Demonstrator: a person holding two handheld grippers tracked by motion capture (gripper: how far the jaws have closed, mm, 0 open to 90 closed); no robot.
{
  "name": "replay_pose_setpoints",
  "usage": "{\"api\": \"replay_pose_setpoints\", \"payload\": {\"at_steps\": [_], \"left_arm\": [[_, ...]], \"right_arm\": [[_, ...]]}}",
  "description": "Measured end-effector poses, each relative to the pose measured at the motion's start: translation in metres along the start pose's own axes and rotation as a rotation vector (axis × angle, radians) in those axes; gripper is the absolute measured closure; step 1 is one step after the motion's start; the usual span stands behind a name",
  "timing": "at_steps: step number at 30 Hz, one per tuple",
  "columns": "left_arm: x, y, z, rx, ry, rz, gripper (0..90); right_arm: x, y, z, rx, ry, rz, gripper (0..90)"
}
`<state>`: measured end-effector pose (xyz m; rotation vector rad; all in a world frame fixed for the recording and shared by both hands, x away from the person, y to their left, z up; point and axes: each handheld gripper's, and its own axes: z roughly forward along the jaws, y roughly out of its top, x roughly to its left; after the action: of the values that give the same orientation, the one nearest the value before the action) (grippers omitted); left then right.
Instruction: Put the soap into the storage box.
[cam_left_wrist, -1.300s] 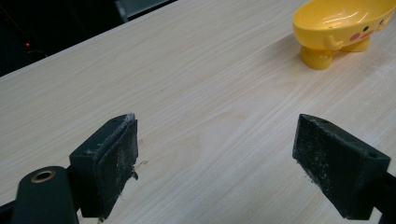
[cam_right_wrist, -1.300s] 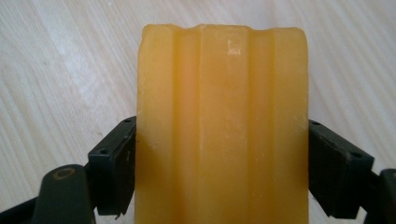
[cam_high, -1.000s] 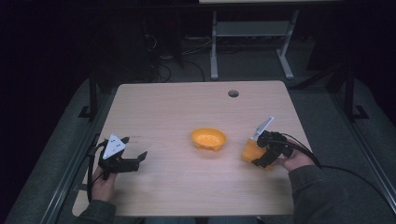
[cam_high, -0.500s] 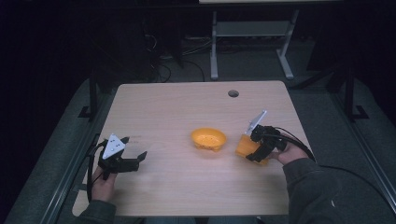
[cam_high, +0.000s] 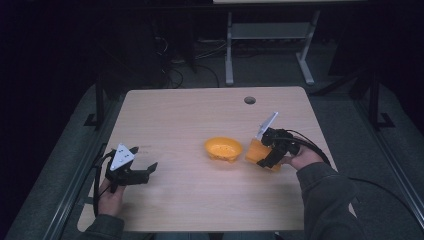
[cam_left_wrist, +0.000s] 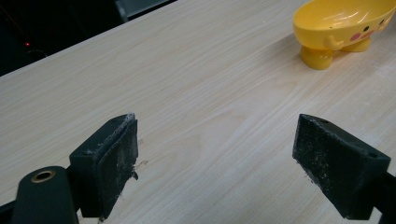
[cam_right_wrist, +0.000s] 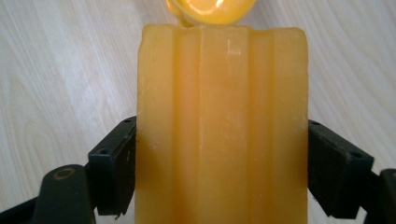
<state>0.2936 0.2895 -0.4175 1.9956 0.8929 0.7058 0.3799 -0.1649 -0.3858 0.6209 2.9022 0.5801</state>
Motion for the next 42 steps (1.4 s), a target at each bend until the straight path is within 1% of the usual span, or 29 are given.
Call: {"api": "replay_pose_setpoints", "payload": {"at_steps": [1, 5, 13, 16, 17, 19, 21, 22, 30, 37, 39, 42], "left_arm": [[0.0, 0.0, 0.0, -0.001, 0.0, -0.001, 13.4], [0.0, 0.0, 0.0, 0.0, 0.0, 0.0, 13.4], [0.0, 0.0, 0.0, -0.002, 0.0, -0.003, 13.4], [0.0, 0.0, 0.0, -0.002, 0.001, -0.003, 13.4], [0.0, 0.0, 0.0, -0.002, 0.001, -0.003, 13.4], [0.001, 0.0, -0.001, -0.004, 0.002, -0.004, 13.4], [0.001, 0.0, -0.001, -0.001, 0.001, -0.002, 13.4], [0.001, 0.0, -0.001, -0.003, 0.002, -0.003, 13.5], [0.001, 0.0, -0.001, -0.004, 0.002, -0.006, 13.4], [0.001, 0.0, -0.001, -0.003, 0.001, -0.005, 13.4], [0.001, 0.0, -0.001, -0.004, 0.001, -0.006, 13.4], [0.002, 0.0, -0.001, -0.004, 0.001, -0.005, 13.4]], "right_arm": [[-0.001, 0.001, 0.0, -0.009, 0.004, -0.002, 20.6], [-0.001, 0.008, -0.001, -0.003, 0.01, -0.009, 20.6], [-0.003, 0.022, -0.003, -0.007, 0.007, -0.037, 20.6], [-0.004, 0.028, -0.004, -0.007, 0.014, -0.045, 20.6], [-0.004, 0.03, -0.004, -0.005, 0.008, -0.048, 20.6], [-0.005, 0.033, -0.004, -0.016, 0.016, -0.049, 20.6], [-0.004, 0.036, -0.004, -0.012, 0.015, -0.052, 20.6], [-0.005, 0.038, -0.004, -0.007, 0.011, -0.061, 20.6], [-0.005, 0.05, -0.002, -0.008, 0.024, -0.077, 20.6], [-0.005, 0.062, 0.0, 0.007, 0.024, -0.097, 20.6], [-0.005, 0.066, 0.001, 0.007, 0.021, -0.107, 20.6], [-0.005, 0.071, 0.002, 0.0, 0.029, -0.11, 20.6]]}}
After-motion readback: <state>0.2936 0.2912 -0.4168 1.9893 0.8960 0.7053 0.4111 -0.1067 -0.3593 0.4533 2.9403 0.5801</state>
